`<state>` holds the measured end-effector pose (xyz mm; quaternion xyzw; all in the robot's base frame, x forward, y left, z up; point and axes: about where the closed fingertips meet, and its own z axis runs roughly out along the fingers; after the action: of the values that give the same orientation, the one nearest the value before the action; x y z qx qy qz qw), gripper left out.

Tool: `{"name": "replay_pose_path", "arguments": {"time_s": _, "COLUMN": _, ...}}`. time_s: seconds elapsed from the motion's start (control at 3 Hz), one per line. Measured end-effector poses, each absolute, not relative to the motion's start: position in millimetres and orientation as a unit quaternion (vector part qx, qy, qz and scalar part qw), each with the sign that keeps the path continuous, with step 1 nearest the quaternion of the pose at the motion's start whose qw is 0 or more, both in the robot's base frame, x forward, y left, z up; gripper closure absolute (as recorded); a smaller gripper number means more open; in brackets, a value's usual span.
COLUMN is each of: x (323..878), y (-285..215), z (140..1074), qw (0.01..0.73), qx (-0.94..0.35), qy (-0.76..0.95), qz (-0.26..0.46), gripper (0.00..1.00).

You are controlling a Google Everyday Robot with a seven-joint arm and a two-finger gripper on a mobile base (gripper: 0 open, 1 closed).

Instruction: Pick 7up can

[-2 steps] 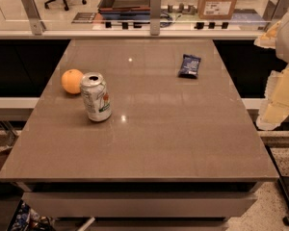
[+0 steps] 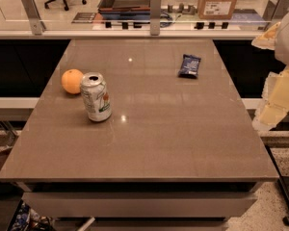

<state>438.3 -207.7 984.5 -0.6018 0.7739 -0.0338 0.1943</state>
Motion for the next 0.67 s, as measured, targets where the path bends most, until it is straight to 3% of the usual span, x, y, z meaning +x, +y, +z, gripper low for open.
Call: {"name": "replay_pose_path", "arguments": {"time_s": 0.67, "x": 436, "y": -160, "z": 973, "qw": 0.285, "qx": -0.598, "qy": 0.749, "qz": 0.018, "gripper": 0.00}}
